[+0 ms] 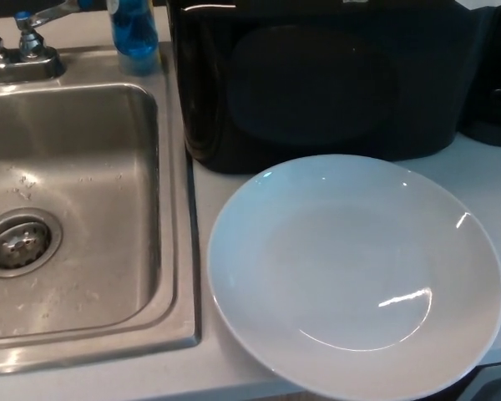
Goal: Walk towards the tissue paper container and pull out a piece of tissue paper and use it to wipe the plate
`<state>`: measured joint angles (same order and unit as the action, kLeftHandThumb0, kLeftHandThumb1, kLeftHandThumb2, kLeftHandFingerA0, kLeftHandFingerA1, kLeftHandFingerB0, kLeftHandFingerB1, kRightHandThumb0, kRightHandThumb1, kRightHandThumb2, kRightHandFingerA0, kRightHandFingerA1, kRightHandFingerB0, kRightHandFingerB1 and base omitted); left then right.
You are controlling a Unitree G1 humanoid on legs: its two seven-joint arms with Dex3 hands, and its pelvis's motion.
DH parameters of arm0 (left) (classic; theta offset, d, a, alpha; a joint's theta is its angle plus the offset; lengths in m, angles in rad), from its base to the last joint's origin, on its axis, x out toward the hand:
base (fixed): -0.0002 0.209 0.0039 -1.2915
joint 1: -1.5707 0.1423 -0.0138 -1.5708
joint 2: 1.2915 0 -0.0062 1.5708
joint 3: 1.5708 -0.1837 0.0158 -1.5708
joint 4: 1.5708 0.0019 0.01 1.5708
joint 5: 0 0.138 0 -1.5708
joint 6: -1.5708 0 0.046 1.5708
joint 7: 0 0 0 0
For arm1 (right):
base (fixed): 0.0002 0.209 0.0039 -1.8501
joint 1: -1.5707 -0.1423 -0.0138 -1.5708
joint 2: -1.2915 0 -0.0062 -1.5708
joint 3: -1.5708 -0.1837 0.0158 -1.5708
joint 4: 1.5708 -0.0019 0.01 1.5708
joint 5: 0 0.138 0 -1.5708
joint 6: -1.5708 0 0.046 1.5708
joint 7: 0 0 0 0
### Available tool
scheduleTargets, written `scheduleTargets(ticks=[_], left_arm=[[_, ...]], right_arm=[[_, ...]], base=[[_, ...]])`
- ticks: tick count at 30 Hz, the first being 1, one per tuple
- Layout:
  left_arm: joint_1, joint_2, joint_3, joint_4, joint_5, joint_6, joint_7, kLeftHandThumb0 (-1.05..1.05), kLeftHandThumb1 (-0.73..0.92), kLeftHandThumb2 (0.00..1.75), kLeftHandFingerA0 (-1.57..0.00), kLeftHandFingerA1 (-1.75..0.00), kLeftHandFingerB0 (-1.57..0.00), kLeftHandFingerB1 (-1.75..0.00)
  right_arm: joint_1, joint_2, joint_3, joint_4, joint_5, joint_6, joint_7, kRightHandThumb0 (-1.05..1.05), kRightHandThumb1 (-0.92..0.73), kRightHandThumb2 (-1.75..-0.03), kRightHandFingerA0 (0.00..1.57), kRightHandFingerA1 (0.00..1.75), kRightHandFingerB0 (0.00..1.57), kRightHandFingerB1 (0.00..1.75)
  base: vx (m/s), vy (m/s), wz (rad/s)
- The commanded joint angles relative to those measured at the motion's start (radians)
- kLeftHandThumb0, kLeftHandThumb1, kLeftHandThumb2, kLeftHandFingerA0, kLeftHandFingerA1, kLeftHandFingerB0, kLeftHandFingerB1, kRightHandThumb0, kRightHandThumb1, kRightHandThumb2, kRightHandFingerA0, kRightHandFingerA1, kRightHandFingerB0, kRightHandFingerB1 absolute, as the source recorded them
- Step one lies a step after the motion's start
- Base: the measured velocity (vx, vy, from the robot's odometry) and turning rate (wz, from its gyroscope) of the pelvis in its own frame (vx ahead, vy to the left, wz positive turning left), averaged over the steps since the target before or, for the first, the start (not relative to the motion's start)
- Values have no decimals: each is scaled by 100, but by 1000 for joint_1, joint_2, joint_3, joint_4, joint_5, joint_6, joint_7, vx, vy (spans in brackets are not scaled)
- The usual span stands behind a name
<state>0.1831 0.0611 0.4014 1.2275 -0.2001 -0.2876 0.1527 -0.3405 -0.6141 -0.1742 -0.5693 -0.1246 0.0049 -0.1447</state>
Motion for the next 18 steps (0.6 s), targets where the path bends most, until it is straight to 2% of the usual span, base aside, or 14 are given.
scheduleTargets(ticks=[1,4,5,6,7,10,11,12,13,17,18], left_arm=[[73,4,-5,-4,14,-95,-4,-9,49,102,-103,-105,-92,-79],[79,2,-6,-5,15,-96,-2,-9,49,102,-103,-105,-92,-79],[78,1,-1,1,9,-91,-8,-8,51,97,-102,-105,-93,-76],[86,0,0,3,9,-97,-15,-8,55,92,-101,-106,-93,-74],[87,2,0,0,9,-94,-13,-8,51,101,-104,-107,-94,-80],[88,3,0,-3,9,-91,-12,-8,51,101,-104,-107,-94,-80],[88,1,3,-5,5,-89,-13,-9,51,101,-105,-108,-95,-82],[88,0,7,-9,0,-86,-15,-9,51,101,-105,-108,-95,-82],[92,1,6,-15,0,-87,-15,-7,50,105,-106,-109,-96,-84],[97,6,3,-13,7,-88,-13,-8,50,102,-103,-105,-93,-80],[100,6,-6,-15,18,-92,-8,-9,50,101,-104,-105,-94,-81]], right_arm=[[-355,-23,422,204,-437,184,318,-86,-53,-93,0,16,0,17],[-375,-25,450,220,-444,195,320,-86,-53,-93,0,16,0,17],[-394,-11,475,255,-455,192,316,-94,-56,-92,0,11,0,11],[-414,4,505,282,-456,206,328,-87,-53,-92,0,17,0,17],[-435,21,532,309,-463,213,330,-90,-54,-92,0,15,0,14],[-451,22,552,323,-466,225,325,-90,-54,-92,0,15,0,14],[-458,26,559,330,-466,228,325,-79,-64,-60,0,20,0,23],[-465,30,566,338,-467,232,326,-79,-64,-60,0,20,0,23],[-481,42,591,360,-477,233,335,-95,-56,-93,0,13,0,10],[-545,101,693,451,-504,258,386,-95,-55,-91,0,10,0,9],[-563,135,723,498,-521,252,368,-90,-52,-91,0,15,0,13]], base=[[0,0,0],[0,0,0],[0,0,0],[0,0,0],[0,0,0],[0,0,0],[0,0,0],[0,0,0],[0,0,0],[0,0,0],[0,0,0]])
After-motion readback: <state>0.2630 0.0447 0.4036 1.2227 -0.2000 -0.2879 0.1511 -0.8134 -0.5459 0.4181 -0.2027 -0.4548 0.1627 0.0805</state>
